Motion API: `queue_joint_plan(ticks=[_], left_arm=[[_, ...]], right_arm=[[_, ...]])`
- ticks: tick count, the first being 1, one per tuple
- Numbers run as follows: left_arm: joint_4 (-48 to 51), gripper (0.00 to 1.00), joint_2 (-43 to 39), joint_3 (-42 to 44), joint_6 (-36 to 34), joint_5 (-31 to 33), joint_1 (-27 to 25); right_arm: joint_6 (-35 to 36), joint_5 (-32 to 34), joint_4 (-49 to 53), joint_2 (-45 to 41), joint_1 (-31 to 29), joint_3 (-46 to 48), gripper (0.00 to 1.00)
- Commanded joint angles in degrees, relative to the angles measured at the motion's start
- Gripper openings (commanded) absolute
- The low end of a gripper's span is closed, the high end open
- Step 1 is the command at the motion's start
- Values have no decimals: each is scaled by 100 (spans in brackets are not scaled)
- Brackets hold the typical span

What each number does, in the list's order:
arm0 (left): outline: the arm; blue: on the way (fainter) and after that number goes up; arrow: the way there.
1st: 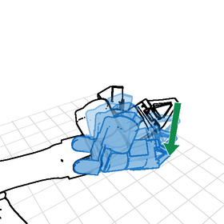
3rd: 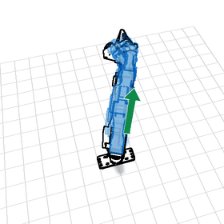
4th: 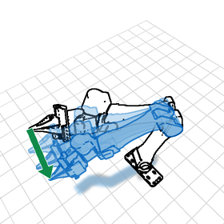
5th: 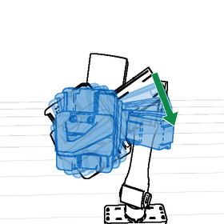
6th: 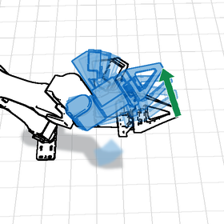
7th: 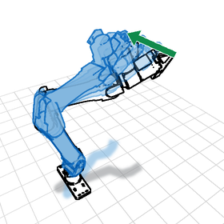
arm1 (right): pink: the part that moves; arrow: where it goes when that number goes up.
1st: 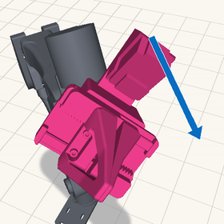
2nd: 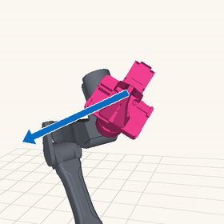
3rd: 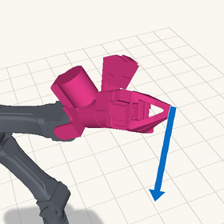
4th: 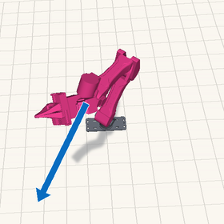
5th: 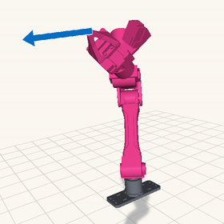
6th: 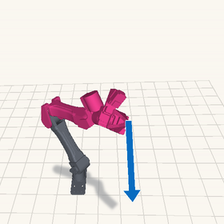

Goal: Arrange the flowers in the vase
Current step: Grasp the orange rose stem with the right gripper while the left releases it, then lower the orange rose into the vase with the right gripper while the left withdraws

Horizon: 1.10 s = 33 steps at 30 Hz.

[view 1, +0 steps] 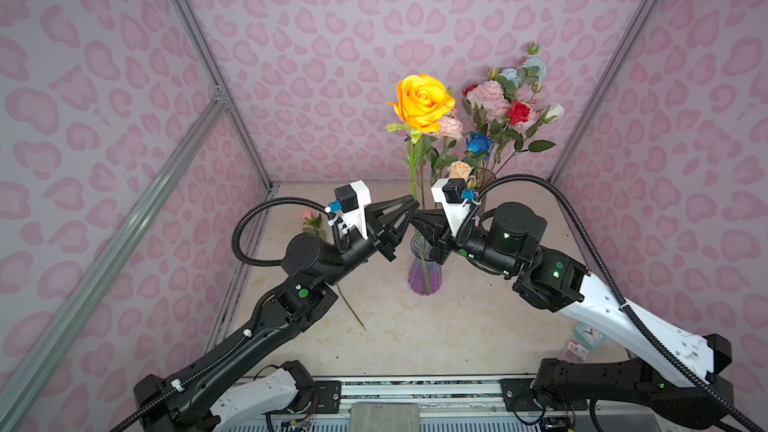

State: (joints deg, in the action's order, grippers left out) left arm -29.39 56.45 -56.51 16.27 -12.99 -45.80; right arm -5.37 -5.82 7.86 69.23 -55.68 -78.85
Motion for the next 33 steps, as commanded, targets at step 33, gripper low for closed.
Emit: queue_joint_plan(ticks=[33], left_arm=[[2253,58,-4418,2956,192,3787,-2]], right_arm=[[520,2178,-2131,1297,277,361,10]])
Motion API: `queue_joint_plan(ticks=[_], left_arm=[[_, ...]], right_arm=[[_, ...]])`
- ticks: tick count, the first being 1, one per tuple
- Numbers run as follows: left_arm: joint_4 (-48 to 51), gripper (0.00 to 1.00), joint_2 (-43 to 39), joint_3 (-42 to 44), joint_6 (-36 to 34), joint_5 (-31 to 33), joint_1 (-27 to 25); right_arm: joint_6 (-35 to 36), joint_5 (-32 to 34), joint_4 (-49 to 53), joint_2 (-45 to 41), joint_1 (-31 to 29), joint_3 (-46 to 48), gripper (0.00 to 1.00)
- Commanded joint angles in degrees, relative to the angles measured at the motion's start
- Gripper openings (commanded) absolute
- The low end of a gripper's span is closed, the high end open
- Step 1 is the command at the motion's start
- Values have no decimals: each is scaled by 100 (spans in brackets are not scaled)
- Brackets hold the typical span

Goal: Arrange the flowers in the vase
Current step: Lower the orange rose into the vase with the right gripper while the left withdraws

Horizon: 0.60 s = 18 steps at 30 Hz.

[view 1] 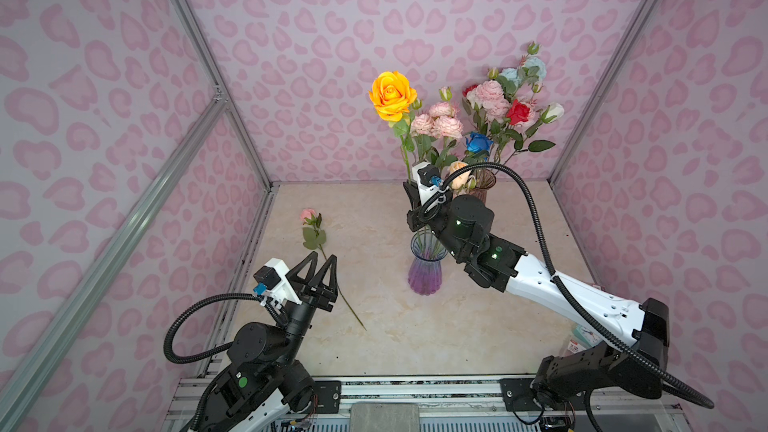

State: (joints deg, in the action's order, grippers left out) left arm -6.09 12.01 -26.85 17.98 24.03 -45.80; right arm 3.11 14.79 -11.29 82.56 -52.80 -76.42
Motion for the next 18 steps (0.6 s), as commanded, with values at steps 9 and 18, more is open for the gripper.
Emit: queue_joint_plan(ticks=[9,18], left_arm=[[-37,58,135,-9,40,88,-6],[-50,58,336,-41,29,121,1]], right_arm=[[-469,431,-323,-299,-87,737,22],[-376,582,-114,-313,-141,645,26]])
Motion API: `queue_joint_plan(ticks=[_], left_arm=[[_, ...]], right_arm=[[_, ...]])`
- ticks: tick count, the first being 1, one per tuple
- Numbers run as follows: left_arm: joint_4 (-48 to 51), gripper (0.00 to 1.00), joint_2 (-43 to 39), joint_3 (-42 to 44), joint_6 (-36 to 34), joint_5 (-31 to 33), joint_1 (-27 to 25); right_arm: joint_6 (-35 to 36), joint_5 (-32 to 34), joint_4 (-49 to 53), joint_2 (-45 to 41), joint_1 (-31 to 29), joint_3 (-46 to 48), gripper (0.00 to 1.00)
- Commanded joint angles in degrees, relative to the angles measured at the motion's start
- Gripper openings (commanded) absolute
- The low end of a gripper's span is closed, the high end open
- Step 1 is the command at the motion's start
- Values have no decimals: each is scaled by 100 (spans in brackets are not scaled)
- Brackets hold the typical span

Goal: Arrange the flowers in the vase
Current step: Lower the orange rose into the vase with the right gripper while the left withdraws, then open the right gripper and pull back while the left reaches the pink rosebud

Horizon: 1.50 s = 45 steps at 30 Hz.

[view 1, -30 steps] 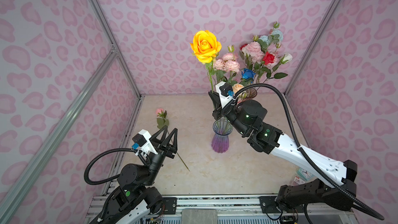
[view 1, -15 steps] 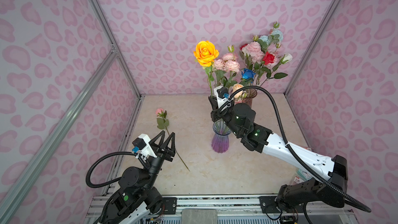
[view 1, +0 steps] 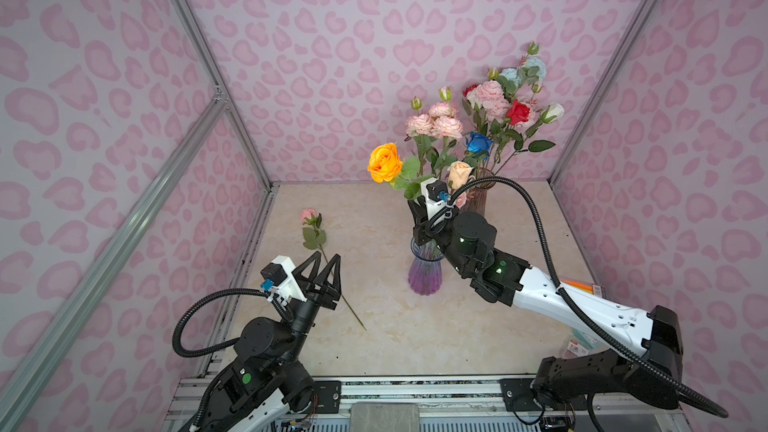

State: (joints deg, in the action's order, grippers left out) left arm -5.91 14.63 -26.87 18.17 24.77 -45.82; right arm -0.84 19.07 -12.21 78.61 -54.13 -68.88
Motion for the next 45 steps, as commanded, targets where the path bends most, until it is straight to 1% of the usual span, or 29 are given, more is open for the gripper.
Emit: queue_joint_plan(ticks=[1,2,3,6,10,16,20,21,22,23,24,25,26,28,30,33,37,39,41,42,45], left_arm=[[-75,58,117,-51,44,32,-4],[-68,58,156,-64,67,2,2],[-40,58,179,-64,79,-23,3],[-83,58,201,6,134,0,-1],[-83,58,279,-10,160,-33,-1],[-92,58,316,9,202,-43,-2],[-72,58,443,20,269,99,2],[-26,58,505,9,310,241,0],[56,58,622,-19,391,517,3],[169,60,734,-57,532,948,3],[316,65,860,-95,698,1331,11],[555,72,1030,-171,972,1780,18],[780,76,1210,-259,1194,2108,37],[1114,78,1537,-421,1455,2311,146],[1359,78,1853,-588,1706,2230,305],[1579,78,2356,-781,1982,1829,733],[2035,79,3332,-1158,2515,523,1891],[2132,78,3886,-1317,2714,292,2253],[2168,77,4446,-1459,2786,249,2449],[2291,77,4761,-1579,2936,191,2557],[2323,73,5629,-1778,3051,-299,2785]], right_arm=[[-56,161,187,143,-10,-199,29],[-110,125,314,151,-7,-194,33],[-160,150,301,140,-14,-116,34],[-334,186,-233,-95,-21,369,34],[-438,186,-43,-153,-52,348,36],[-447,255,-201,-302,-122,560,36],[-380,234,-129,-411,-167,515,36],[-344,222,-144,-455,-190,502,36],[-301,212,-154,-513,-230,475,37],[-264,195,-138,-569,-269,444,37],[-229,173,-132,-627,-312,407,37],[-195,151,-107,-685,-365,356,37],[-152,112,-60,-746,-414,312,37],[-47,84,38,-873,-536,240,37],[34,91,106,-1009,-654,239,37],[116,175,264,-1246,-827,268,38],[106,253,395,-1689,-900,419,39],[197,415,392,-1910,-890,479,39],[212,487,544,-2126,-836,441,40],[176,471,644,-2250,-779,429,40],[23,432,755,-2605,-637,563,41]])
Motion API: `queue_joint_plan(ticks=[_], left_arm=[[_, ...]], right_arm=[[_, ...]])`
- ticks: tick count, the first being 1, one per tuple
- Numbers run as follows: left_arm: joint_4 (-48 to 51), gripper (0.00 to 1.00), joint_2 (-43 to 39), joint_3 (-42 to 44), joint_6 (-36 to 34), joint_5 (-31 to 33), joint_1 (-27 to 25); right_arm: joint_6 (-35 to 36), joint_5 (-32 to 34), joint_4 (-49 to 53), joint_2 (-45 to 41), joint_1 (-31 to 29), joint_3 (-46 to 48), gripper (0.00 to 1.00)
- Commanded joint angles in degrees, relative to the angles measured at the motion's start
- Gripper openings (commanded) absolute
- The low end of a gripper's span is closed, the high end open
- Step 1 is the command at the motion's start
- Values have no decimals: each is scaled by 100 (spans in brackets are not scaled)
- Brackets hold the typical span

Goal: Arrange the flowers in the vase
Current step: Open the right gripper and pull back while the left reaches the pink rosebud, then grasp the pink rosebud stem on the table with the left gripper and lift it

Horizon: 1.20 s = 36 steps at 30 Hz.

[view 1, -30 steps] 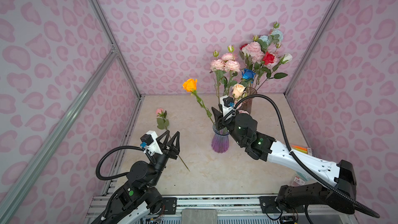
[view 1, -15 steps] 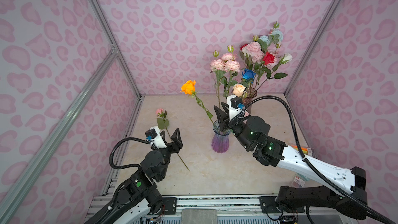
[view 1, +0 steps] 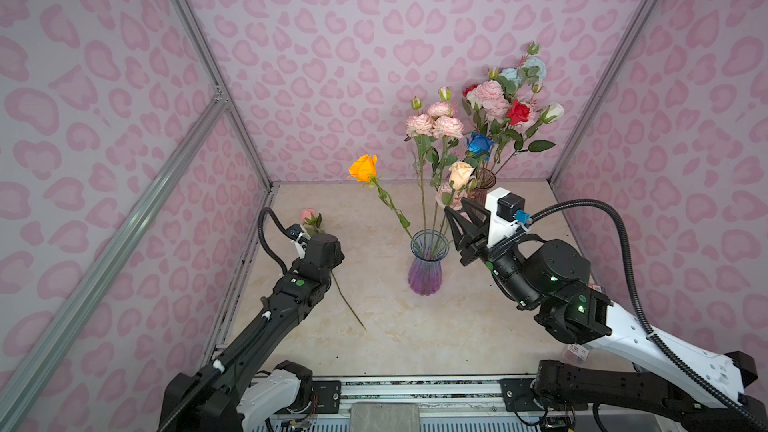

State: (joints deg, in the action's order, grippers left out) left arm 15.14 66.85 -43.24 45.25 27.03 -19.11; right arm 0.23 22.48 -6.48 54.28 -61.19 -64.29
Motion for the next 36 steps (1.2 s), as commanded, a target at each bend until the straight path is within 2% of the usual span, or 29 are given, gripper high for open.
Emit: queue_joint_plan(ticks=[1,5,9,13,16,21,26,33,36], left_arm=[[205,68,722,-213,349,-647,173],[446,54,1645,-524,268,-821,216],[292,51,1790,-270,440,-998,207],[165,51,1748,-106,418,-1190,189],[117,50,1837,-42,356,-1210,137],[60,44,1963,75,352,-1264,127],[-12,26,1937,110,284,-1277,127],[-57,9,1887,23,145,-1340,127],[-28,7,1824,52,109,-1304,127]], right_arm=[[-131,82,182,-277,107,217,41],[-218,124,415,-589,308,413,42],[-444,59,662,-842,981,280,41],[-1113,-683,736,-998,2002,-41,42],[-1330,-993,742,-995,2412,-145,42],[-1520,-1115,607,-885,2578,-113,42],[-1602,-1350,666,-744,2581,-11,43],[-1718,-1244,591,-1019,2586,441,43],[-1745,-1215,606,-1124,2586,509,43]])
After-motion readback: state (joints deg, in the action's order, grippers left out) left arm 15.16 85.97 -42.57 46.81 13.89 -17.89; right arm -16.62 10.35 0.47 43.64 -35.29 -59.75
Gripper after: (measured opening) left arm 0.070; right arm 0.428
